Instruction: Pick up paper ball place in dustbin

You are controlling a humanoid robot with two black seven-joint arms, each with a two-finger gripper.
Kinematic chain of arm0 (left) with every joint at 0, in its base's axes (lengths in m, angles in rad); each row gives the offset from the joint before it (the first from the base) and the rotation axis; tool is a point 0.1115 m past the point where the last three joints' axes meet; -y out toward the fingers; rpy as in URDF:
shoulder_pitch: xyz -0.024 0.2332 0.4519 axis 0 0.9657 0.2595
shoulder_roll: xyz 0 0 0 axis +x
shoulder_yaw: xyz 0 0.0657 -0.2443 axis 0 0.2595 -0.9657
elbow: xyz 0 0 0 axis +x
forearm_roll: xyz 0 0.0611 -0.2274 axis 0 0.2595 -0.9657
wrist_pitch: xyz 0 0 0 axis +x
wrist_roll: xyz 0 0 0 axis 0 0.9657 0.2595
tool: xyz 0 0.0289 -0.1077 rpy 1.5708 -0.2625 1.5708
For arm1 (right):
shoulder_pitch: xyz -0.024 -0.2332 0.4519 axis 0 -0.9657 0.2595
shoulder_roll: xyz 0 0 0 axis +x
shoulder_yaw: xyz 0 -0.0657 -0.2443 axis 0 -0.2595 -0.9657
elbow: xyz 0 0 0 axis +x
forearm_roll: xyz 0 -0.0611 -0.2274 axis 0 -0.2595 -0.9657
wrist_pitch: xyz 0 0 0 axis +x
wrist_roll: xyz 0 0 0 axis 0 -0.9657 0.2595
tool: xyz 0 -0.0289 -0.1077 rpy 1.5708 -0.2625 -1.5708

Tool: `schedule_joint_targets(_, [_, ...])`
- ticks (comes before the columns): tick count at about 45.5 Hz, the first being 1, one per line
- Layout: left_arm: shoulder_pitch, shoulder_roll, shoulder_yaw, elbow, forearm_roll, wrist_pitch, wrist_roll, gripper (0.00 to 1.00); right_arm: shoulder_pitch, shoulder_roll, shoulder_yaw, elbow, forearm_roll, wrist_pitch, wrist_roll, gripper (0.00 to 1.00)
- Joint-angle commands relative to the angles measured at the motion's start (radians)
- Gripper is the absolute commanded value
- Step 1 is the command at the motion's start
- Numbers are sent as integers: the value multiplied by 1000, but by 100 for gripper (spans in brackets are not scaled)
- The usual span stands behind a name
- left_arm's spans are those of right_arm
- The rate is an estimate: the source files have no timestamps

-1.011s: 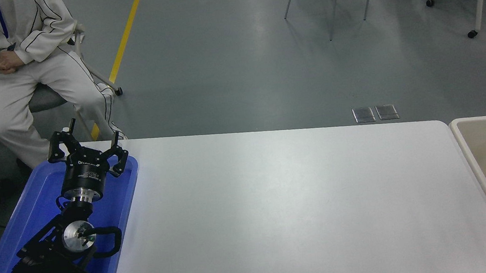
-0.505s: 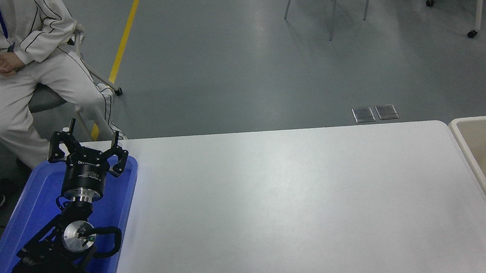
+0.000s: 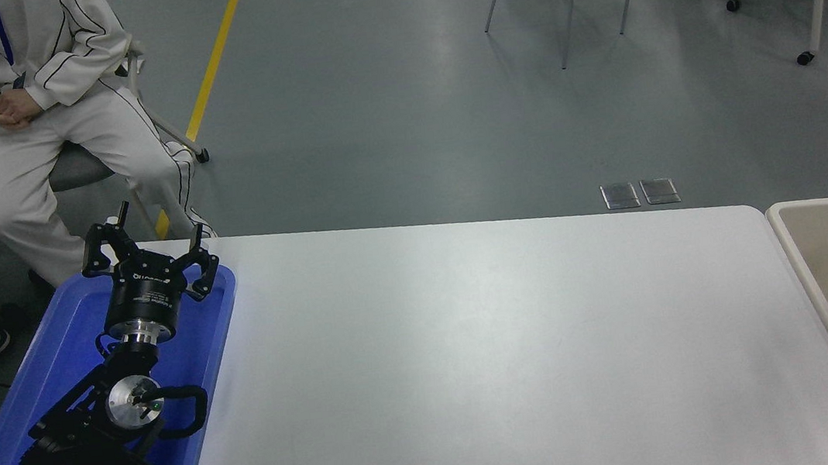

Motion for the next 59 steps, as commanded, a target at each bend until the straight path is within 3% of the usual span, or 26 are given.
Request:
schedule_joint_targets(1, [0, 0, 0, 0, 0, 0, 0, 100, -2, 14, -9, -10, -2, -12, 3, 0])
schedule_joint_targets(11, [1, 0, -1, 0, 0, 0, 0, 100, -2, 15, -12, -19, -2, -25, 3, 0])
schedule_joint_targets(15, [1, 0, 0, 0, 0, 0, 0, 100, -2, 12, -12, -38, -5, -58, 3, 55])
schedule_joint_targets(17, [1, 0, 0, 0, 0, 0, 0, 100, -2, 7, -11, -41, -3, -75, 3, 65])
schedule_joint_targets(22, [1, 0, 0, 0, 0, 0, 0, 100, -10, 7, -9, -39, -2, -91, 3, 71])
schedule_joint_targets(48, [0, 0, 0, 0, 0, 0, 0, 100, 1, 12, -9, -33, -2, -92, 3, 74])
schedule_joint_targets(55, [0, 0, -1, 0, 0, 0, 0, 100, 30, 0, 4, -7, 0, -94, 3, 82])
schedule_joint_targets(58, [0, 0, 0, 0, 0, 0, 0, 100, 52, -17, 6, 23, 0, -94, 3, 99])
schedule_joint_targets(59, [0, 0, -1, 0, 0, 0, 0, 100, 56, -28, 6, 34, 0, -94, 3, 100])
